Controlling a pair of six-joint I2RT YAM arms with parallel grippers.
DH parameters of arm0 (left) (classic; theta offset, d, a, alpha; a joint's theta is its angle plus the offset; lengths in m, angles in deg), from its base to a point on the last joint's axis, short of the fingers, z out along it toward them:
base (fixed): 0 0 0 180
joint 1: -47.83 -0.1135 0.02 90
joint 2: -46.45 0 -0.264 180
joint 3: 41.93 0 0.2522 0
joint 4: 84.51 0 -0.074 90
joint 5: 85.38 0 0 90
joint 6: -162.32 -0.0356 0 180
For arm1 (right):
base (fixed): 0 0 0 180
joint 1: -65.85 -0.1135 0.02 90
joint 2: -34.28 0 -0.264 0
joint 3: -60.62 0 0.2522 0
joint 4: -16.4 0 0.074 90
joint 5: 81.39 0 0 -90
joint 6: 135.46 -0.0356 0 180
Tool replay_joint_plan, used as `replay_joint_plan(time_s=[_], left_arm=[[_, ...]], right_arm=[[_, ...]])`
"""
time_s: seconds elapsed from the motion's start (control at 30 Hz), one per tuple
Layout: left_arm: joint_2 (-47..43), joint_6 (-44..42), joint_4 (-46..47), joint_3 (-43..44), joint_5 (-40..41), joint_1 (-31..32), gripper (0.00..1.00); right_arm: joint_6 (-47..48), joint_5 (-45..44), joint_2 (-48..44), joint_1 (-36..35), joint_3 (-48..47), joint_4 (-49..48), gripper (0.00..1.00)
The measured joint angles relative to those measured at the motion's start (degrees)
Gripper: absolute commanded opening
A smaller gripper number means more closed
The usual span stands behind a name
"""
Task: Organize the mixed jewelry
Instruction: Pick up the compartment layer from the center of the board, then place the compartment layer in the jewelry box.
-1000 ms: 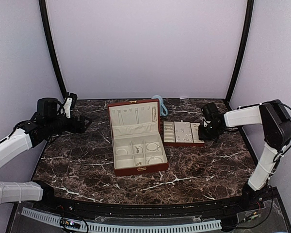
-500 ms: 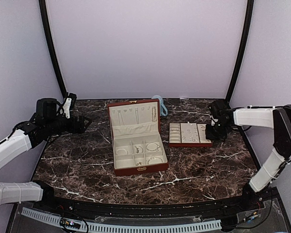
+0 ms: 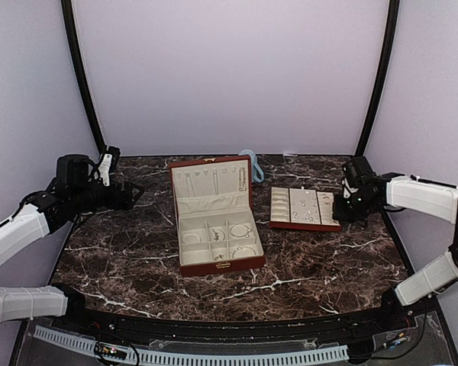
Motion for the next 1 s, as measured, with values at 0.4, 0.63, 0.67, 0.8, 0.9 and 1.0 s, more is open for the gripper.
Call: replay_joint_plan(time_s=[0.4,0.63,0.67,0.8,0.9,1.0], left_arm=[[-0.1,0.0,0.2,-0.3,0.0,0.0,0.91],[-0.1,0.0,0.2,-0.3,0.0,0.0,0.91],[-0.1,0.0,0.2,-0.3,0.0,0.0,0.91],[-0.1,0.0,0.2,-0.3,0.0,0.0,0.91],[-0.1,0.0,0.2,-0.3,0.0,0.0,0.91],[0.0,0.0,0.2,-0.3,0.0,0.0,0.91]], right_arm=[[-4.3,0.7,-7.8,-4.6,4.0,-0.4,0.0],[-9.3,-0.2,-12.4,-10.8,7.6,-0.1,0.0],[-10.1,-0.5,-13.0,-11.7,8.1,0.1,0.0],[-13.0,-1.6,-14.4,-15.6,8.6,0.6,0.0],[-15.1,-3.1,-15.2,-18.8,8.6,0.9,0.0],[-17.2,-4.4,-15.9,-21.6,8.6,1.2,0.0]])
